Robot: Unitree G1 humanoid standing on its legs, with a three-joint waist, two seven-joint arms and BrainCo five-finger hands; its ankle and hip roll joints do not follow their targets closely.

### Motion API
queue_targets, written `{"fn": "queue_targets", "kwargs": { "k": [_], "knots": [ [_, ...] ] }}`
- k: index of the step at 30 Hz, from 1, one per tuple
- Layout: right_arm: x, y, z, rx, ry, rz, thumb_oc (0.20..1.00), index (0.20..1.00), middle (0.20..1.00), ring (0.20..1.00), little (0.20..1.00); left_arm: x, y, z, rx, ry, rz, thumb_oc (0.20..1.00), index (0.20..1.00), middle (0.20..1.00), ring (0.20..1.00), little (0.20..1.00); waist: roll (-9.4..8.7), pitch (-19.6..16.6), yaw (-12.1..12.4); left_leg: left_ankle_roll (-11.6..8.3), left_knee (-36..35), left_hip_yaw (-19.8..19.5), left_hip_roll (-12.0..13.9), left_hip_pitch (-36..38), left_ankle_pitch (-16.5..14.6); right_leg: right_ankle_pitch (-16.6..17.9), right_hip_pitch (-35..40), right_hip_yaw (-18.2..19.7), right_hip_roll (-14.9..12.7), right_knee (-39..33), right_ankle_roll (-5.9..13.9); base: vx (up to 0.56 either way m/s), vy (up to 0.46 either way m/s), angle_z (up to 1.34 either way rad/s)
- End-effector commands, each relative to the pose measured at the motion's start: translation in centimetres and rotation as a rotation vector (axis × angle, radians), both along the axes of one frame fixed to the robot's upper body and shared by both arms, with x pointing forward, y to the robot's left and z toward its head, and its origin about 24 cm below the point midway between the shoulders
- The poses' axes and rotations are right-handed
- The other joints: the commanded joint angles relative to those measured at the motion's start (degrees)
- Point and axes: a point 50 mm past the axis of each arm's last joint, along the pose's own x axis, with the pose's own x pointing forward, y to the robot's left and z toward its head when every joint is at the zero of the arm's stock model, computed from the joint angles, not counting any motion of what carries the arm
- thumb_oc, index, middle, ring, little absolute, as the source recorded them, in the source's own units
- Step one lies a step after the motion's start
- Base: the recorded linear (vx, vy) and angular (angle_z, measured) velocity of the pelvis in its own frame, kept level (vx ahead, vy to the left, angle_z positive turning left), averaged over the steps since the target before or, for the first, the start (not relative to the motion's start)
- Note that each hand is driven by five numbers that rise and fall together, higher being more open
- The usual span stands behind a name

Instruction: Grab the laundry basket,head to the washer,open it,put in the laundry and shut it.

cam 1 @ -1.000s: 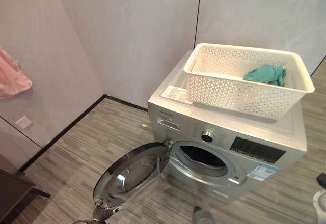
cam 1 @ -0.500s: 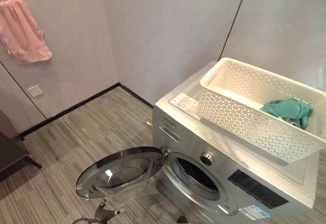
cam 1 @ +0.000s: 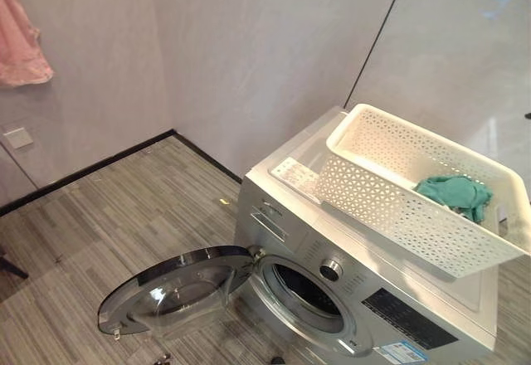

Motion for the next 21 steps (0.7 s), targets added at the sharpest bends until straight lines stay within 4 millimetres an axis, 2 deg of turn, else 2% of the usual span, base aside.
{"fn": "queue_targets", "kwargs": {
  "k": [1,4,8,17,21],
  "knots": [
    [-0.1,-2.1,4.2,0.002,-0.211,-0.091,1.0,1.0,1.0,1.0,1.0,4.1,-0.6,0.5,-0.025,-0.112,0.017,1.0,1.0,1.0,1.0,1.0,2.49,2.85,5.67,-0.86,0.71,6.33,3.12,6.08,-0.77,1.35,-4.59,3.33,-1.37,0.47,4.58,0.03,-0.063,-0.24],
    [1.3,-2.1,2.8,0.036,-0.182,-0.09,1.0,1.0,1.0,1.0,1.0,4.0,0.2,0.7,-0.007,-0.119,0.041,1.0,1.0,1.0,1.0,1.0,2.14,3.31,6.18,-1.13,0.71,6.49,3.54,5.7,0.02,1.39,-5.06,3.79,-1.02,0.47,4.24,0.03,-0.063,-0.12],
    [2.6,-1.6,2.3,0.066,-0.182,-0.068,1.0,1.0,1.0,1.0,1.0,4.5,0.5,1.0,-0.012,-0.148,0.069,1.0,1.0,1.0,1.0,1.0,2.31,3.94,5.85,-1.6,0.71,5.79,4.22,4.25,1.15,0.82,-5.74,3.36,-0.65,0.47,3.86,0.02,-0.07,-0.03],
    [3.8,-0.9,0.8,0.106,-0.146,-0.037,1.0,1.0,1.0,1.0,1.0,5.5,0.0,1.3,-0.035,-0.194,0.07,1.0,1.0,1.0,1.0,1.0,2.8,5.08,5.5,-2.55,0.71,4.81,5.75,1.8,3.34,0.06,-7.4,2.79,0.38,0.47,3.01,0.03,-0.073,0.02],
    [4.1,-0.7,-0.6,0.135,-0.11,-0.03,1.0,1.0,1.0,1.0,1.0,5.8,-0.3,1.3,-0.046,-0.201,0.055,1.0,1.0,1.0,1.0,1.0,2.83,5.65,5.48,-2.9,0.71,4.8,6.48,1.31,4.26,-0.26,-7.7,2.75,1.08,0.47,2.61,0.04,-0.056,0.0]
  ]
}}
